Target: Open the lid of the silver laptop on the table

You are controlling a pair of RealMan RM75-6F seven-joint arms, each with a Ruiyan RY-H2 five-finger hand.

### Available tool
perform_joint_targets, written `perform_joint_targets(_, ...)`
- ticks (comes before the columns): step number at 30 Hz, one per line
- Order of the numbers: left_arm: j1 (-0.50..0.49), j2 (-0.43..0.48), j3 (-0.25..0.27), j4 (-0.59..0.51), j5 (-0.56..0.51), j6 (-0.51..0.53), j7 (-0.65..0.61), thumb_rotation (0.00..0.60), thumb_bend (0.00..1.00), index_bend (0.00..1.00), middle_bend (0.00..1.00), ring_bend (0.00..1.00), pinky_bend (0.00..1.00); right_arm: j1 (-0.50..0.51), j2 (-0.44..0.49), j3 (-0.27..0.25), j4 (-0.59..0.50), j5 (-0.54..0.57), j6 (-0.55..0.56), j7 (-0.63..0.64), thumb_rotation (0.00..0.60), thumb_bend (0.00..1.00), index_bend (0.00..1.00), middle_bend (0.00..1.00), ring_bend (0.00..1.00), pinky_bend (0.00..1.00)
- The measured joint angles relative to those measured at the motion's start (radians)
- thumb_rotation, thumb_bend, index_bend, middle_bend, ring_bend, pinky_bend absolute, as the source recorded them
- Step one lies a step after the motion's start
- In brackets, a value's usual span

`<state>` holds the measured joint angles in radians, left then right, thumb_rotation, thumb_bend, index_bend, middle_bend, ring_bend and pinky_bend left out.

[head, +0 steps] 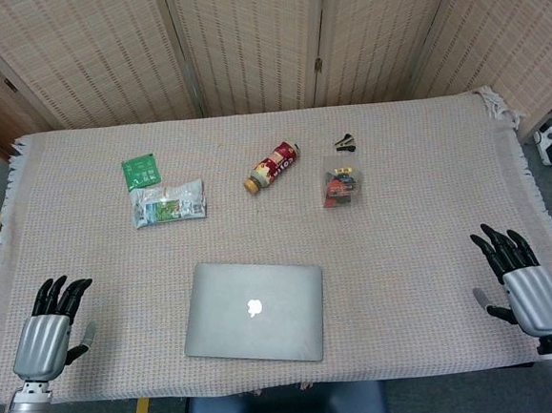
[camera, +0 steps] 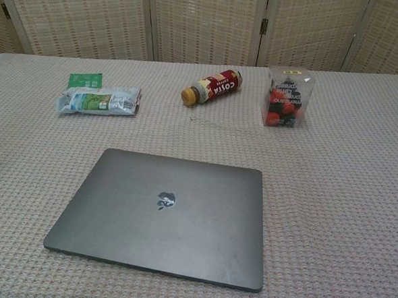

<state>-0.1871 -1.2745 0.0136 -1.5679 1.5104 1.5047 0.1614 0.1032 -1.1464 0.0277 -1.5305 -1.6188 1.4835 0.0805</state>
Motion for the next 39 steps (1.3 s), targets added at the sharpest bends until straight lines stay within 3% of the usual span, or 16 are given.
perform_joint_targets(8,0.001,-0.003,-0.011,0.008,0.018,-0.003,-0.007,0.600,0.47,0.15,0.19,0.07,0.00,0.000,0.005,0.001,-0.009,-0.002,0.012,-0.006,0.600,0.38,0.00,0.00,0.08,0.00)
perform_joint_targets(17,-0.058,0.021,-0.018,0.012,0.118,-0.036,-0.019,0.600,0.38,0.16,0.19,0.07,0.00,-0.019,0.017,-0.005,-0.008,-0.014,0.052,0.009,0.600,0.38,0.00,0.00,0.08,0.00)
perform_joint_targets(27,-0.271,0.025,-0.026,0.025,0.271,-0.243,-0.069,0.600,0.13,0.10,0.15,0.06,0.00,-0.025,0.017,-0.011,-0.011,-0.023,0.062,0.006,0.600,0.38,0.00,0.00,0.08,0.00)
perform_joint_targets(39,-0.471,-0.074,-0.005,0.023,0.360,-0.495,-0.007,0.600,0.12,0.09,0.13,0.06,0.00,-0.034,0.014,-0.017,-0.007,-0.018,0.066,0.007,0.600,0.38,0.00,0.00,0.08,0.00)
